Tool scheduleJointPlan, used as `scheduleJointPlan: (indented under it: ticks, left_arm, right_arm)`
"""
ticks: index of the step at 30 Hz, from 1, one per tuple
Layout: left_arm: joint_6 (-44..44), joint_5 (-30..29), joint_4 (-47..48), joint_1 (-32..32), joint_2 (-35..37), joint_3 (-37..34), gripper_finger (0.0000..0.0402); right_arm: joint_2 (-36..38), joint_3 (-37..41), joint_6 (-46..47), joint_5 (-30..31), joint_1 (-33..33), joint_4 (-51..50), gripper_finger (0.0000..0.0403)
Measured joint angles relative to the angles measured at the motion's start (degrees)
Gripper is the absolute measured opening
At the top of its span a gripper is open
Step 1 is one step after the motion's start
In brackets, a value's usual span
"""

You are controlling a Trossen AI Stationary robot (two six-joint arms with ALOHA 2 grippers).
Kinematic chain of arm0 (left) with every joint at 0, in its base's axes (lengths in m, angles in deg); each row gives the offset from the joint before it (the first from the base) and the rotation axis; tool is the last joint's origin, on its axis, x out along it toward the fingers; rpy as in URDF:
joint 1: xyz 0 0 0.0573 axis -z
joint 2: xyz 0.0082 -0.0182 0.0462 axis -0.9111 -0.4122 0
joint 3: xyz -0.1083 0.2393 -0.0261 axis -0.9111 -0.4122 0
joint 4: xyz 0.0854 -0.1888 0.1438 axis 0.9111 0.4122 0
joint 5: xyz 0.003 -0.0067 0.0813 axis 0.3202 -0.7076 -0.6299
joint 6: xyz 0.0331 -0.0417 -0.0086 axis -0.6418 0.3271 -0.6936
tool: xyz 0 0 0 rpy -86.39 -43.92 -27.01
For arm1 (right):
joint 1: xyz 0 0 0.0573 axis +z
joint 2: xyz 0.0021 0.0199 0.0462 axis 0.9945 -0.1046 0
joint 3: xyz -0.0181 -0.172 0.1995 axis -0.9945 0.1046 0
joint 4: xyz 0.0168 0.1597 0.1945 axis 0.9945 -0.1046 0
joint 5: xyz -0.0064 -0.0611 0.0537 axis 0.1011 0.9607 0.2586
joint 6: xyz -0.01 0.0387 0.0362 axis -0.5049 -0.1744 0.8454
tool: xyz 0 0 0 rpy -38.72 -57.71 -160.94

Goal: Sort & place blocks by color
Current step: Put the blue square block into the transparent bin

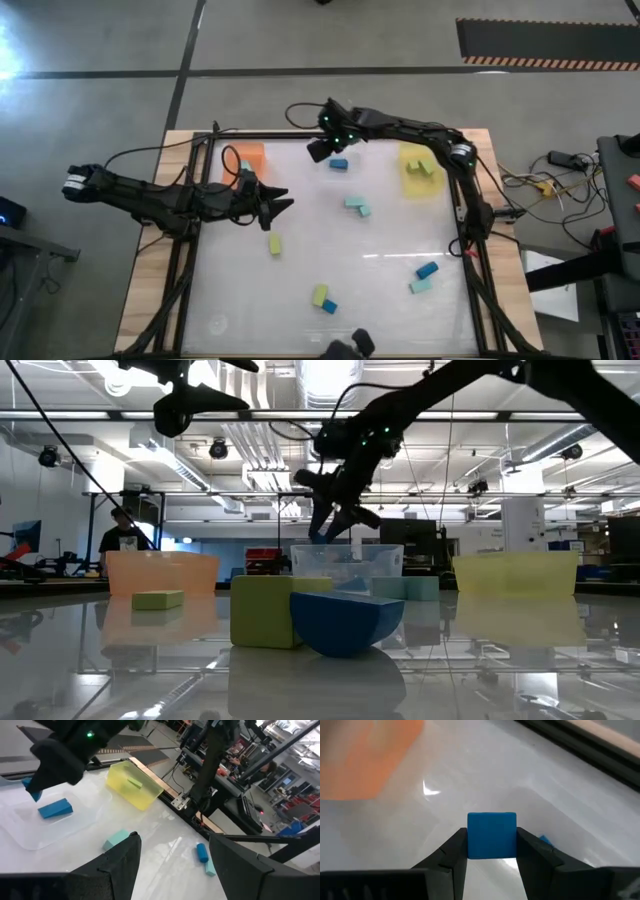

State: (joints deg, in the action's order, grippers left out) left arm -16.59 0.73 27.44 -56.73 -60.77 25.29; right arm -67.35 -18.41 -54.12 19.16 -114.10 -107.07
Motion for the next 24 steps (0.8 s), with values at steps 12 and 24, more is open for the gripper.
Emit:
scheduleJointPlan:
  ticks: [12, 24]
  left_arm:
    - [0.9, -0.5, 0.0, -0.2, 0.0, 0.0, 0.0219]
    - [0.9, -0.5, 0.1, -0.3, 0.0, 0.0, 0.0219]
  right_arm:
    - [-9.7, -11.8, -2.8, -0.9, -0.7, -12.8, 0.0128]
    - [-9.8, -11.8, -3.1, -0.7, -0.7, -13.5, 0.0162]
